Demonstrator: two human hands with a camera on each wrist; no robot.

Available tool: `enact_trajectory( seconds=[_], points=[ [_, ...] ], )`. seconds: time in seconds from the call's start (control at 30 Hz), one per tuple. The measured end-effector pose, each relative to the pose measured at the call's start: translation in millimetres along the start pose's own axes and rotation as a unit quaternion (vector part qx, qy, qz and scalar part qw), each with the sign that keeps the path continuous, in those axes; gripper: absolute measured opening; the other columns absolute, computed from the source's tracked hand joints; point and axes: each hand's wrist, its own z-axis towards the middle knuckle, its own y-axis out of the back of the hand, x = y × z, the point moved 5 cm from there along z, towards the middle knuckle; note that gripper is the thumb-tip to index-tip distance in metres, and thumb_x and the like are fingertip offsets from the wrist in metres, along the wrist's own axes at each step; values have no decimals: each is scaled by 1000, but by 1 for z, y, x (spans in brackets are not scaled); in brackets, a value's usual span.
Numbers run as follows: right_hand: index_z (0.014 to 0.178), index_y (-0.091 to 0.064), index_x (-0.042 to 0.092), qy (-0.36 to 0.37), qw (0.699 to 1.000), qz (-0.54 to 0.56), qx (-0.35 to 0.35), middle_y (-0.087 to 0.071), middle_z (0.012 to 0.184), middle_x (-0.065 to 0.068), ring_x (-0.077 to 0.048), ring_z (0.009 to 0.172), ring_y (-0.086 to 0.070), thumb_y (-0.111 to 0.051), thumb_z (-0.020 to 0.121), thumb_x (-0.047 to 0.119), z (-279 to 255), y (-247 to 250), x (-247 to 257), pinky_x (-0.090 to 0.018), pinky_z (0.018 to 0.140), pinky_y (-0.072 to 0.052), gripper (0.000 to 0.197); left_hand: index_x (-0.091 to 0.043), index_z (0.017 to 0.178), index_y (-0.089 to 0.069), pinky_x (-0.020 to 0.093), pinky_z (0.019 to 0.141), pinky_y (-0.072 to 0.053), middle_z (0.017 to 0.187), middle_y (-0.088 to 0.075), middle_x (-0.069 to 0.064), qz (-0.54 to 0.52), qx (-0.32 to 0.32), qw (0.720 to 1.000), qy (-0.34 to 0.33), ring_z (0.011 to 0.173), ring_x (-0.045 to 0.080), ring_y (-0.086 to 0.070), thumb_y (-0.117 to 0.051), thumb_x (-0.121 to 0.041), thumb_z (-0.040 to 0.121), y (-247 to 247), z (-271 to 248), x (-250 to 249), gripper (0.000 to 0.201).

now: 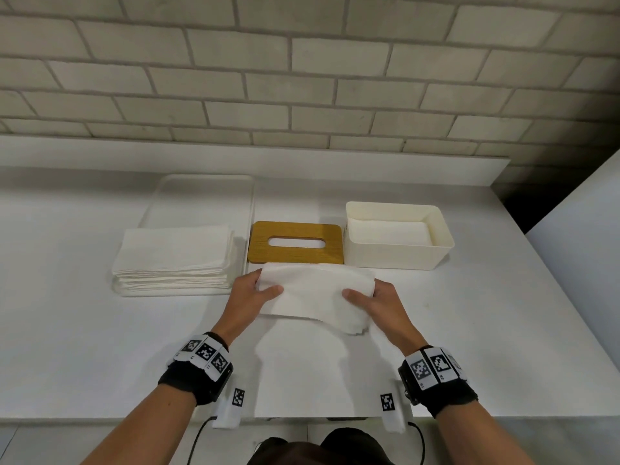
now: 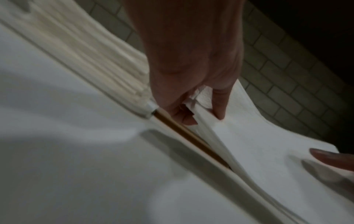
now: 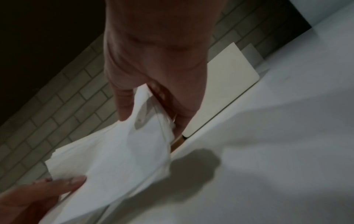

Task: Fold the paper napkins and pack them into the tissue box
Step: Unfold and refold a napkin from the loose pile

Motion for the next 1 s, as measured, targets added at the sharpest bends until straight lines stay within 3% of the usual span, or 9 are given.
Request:
enact_trajectory(
  seconds=[0.17, 0.27, 0.37, 0.57, 0.67, 0.77, 0.87, 0.93, 1.0],
  points=[
    [104, -74, 11, -35, 990, -23, 132, -76, 103, -8, -25, 97, -72, -78, 80, 21, -9, -6, 18, -37, 90, -54, 26, -18, 90, -74, 27, 74, -56, 84, -77, -3, 95, 98, 990, 29, 81, 16, -73, -74, 2, 77, 13, 16, -31, 24],
    [100, -76, 14, -61, 979, -58, 187, -76, 99, -10, -25, 90, -71, -76, 81, 22, -13, -13, 23, -33, 82, -51, 21, -15, 80, -72, 21, 65, -52, 74, -73, -4, 165, 134, 976, 35, 69, 10, -70, -73, 4, 75, 17, 23, -49, 19],
    [97, -76, 17, -69, 971, -97, 209, -76, 88, -5, -17, 78, -65, -77, 81, 19, -19, -24, 28, -22, 63, -48, 17, -17, 70, -68, 10, 55, -46, 57, -67, -15, 185, 150, 971, 31, 56, -4, -63, -69, 10, 76, 14, 25, -63, 28],
    [101, -75, 23, -53, 968, -122, 213, -77, 92, 3, -11, 83, -71, -76, 82, 32, -29, -45, 27, -21, 63, -50, 20, -14, 70, -69, 14, 51, -49, 57, -67, -10, 185, 164, 968, 54, 54, 4, -64, -65, 14, 75, 7, 24, -66, 28],
    [100, -75, 21, -43, 968, -133, 208, -77, 96, 3, -14, 89, -73, -81, 76, 36, -29, -48, 26, -27, 81, -58, 29, -7, 79, -71, 17, 55, -50, 65, -70, -3, 198, 166, 963, 76, 57, 8, -65, -65, 12, 74, 8, 23, -65, 20],
    [97, -76, 16, -24, 972, -139, 190, -77, 94, 1, -13, 85, -73, -78, 80, 28, -28, -51, 22, -26, 79, -57, 21, -2, 86, -71, 21, 59, -50, 72, -69, 1, 214, 171, 958, 83, 62, 12, -65, -65, 10, 74, 7, 24, -67, 18],
    [95, -76, 9, -18, 982, -123, 144, -77, 91, -2, -14, 80, -73, -71, 86, 21, -24, -50, 21, -28, 75, -57, 15, -7, 85, -68, 24, 62, -49, 77, -67, 2, 216, 162, 960, 75, 69, 17, -64, -68, 5, 74, 7, 24, -71, 17],
    [90, -76, 9, -32, 989, -93, 112, -77, 88, -2, -16, 80, -72, -70, 87, 18, -22, -50, 21, -27, 73, -56, 11, -18, 95, -66, 28, 74, -50, 92, -66, -1, 230, 121, 964, 57, 84, 17, -63, -75, -6, 73, 8, 28, -68, 27],
    [91, -75, 8, -56, 995, -31, 71, -77, 92, -6, -21, 86, -72, -70, 87, 14, -18, -49, 19, -31, 79, -57, 9, -22, 113, -62, 33, 87, -47, 109, -58, -3, 311, 24, 950, 6, 99, 16, -56, -77, -16, 73, 11, 30, -68, 43]
  ],
)
